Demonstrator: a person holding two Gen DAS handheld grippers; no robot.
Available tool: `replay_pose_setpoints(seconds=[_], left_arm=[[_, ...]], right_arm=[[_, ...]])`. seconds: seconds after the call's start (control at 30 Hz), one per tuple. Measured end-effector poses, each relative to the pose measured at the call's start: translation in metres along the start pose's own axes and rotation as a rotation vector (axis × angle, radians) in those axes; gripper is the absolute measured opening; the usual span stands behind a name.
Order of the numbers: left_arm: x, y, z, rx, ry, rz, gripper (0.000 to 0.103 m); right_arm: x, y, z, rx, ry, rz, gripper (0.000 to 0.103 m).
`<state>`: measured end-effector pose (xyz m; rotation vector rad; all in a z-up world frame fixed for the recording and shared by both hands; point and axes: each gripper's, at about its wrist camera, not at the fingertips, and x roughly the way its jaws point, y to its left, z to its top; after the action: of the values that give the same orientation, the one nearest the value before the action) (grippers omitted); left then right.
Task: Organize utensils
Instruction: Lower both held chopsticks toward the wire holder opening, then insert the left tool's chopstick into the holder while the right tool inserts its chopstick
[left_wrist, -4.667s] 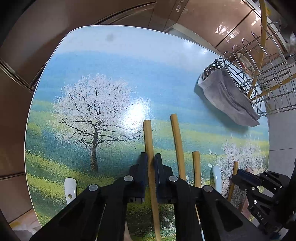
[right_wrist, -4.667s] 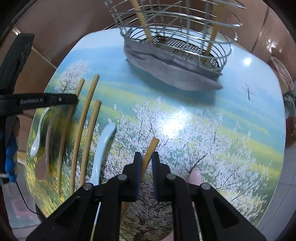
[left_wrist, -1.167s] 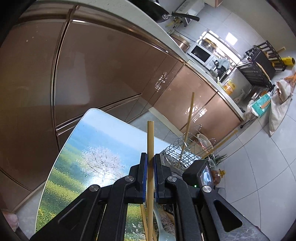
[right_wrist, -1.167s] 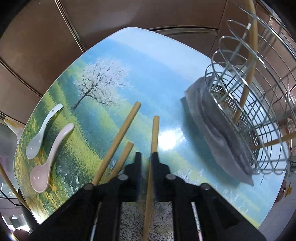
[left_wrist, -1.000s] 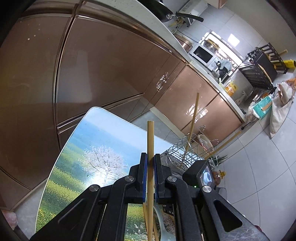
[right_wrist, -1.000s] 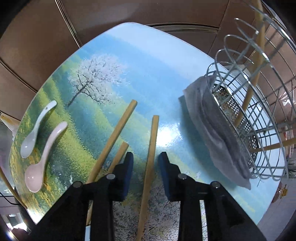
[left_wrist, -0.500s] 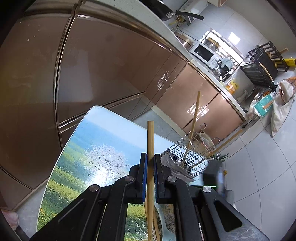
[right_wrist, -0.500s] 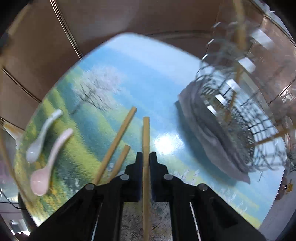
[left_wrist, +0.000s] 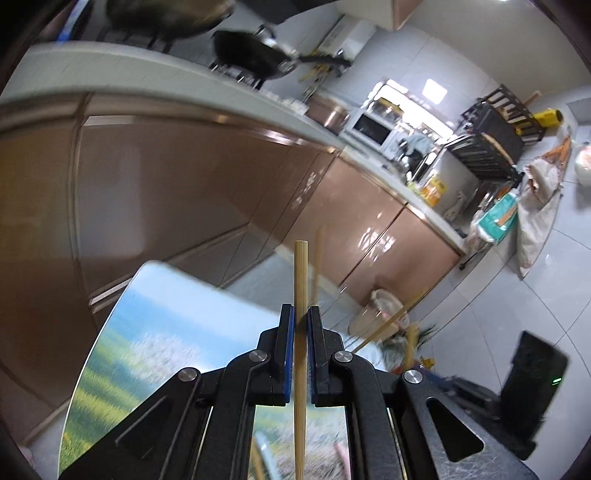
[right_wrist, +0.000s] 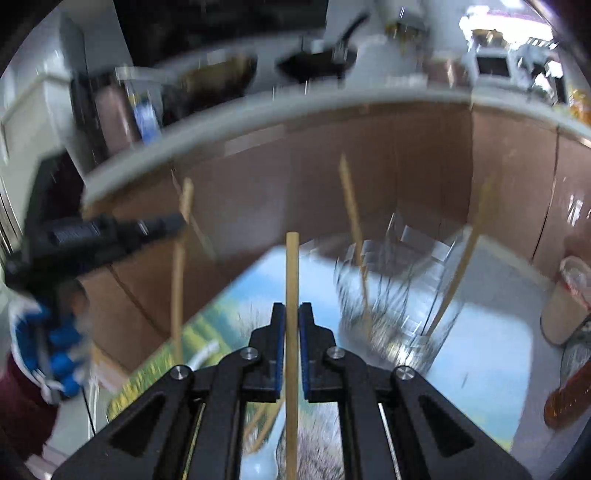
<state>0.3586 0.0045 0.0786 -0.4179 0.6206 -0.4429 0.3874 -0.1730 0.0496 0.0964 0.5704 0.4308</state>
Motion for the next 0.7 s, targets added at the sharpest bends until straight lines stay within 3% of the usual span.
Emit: replay_pose_setpoints(seconds=[0.23, 0.4, 0.7], left_arm=[[0.017, -0.043, 0.035, 0.043, -0.148, -0.046, 0.006], [0.038, -0.066, 0.053, 0.080, -0.248, -0.058, 0.006], [0.088, -0.087, 0.051, 0.149, -0.397, 0.034, 0.006]], right_arm=[[-0.041, -0.016, 0.052, -0.014, -0.247, -0.040, 0.006], [-0.046, -0.036, 0.073, -0.006, -0.363, -0.042, 0.006], [-0.014, -0.073, 0.079, -0.007, -0.505, -0.091, 0.006]])
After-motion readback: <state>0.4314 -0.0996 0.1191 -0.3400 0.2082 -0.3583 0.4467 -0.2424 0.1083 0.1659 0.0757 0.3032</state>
